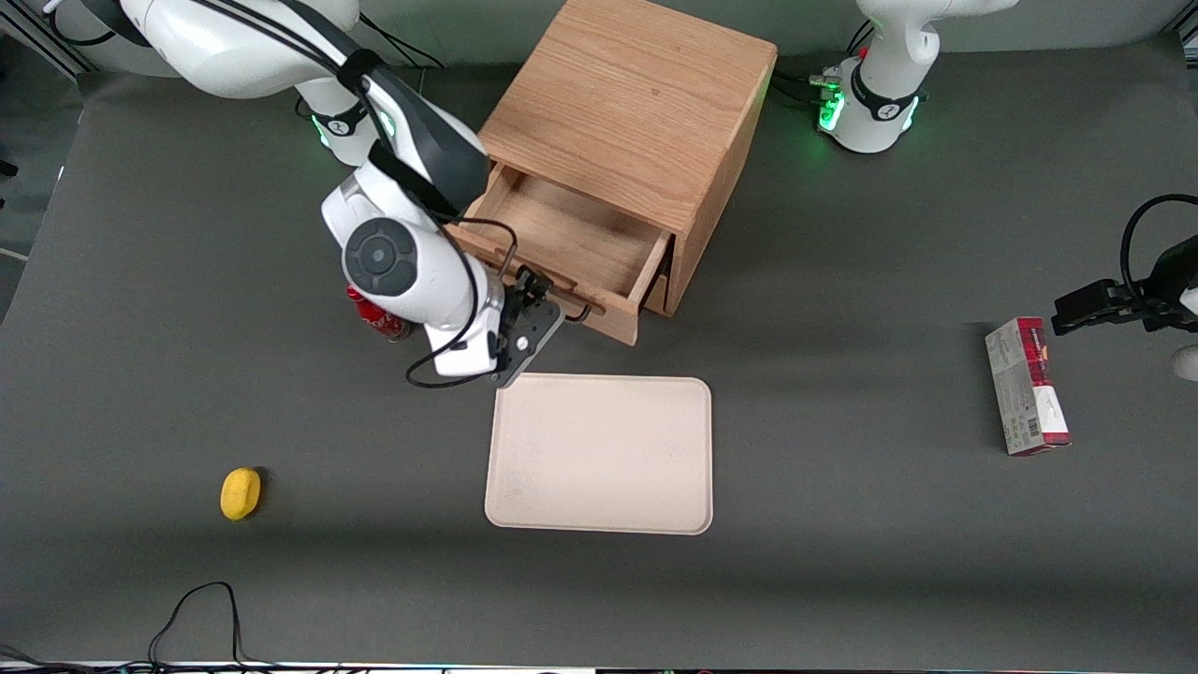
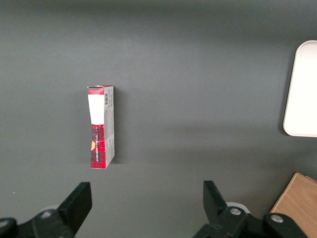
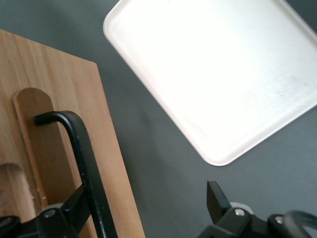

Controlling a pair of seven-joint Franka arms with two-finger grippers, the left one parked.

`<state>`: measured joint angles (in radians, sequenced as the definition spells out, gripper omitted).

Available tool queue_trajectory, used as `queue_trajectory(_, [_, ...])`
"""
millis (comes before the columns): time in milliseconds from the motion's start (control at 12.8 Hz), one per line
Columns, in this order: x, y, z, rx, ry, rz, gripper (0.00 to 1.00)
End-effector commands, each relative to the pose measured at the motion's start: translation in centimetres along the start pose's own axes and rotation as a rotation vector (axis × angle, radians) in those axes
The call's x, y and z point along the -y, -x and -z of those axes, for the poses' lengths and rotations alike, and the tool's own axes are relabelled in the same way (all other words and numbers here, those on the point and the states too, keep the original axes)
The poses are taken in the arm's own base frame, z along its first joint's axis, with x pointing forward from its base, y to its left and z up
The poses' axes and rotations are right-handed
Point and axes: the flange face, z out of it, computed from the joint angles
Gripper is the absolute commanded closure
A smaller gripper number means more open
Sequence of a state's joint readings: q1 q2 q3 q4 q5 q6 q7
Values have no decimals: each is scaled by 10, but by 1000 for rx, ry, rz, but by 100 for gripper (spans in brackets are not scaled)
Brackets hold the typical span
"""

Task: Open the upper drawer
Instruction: 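Pull the upper drawer outward by its handle with the right gripper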

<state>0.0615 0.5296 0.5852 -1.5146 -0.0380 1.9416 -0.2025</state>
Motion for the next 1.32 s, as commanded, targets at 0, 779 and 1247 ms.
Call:
queue_trajectory(0, [-32, -6, 9, -16, 40, 30, 0])
queue_trajectory(779, [-91, 7, 58, -70, 107, -48, 0])
queue_trajectory(1247, [-137, 57, 151, -129, 252, -170, 0])
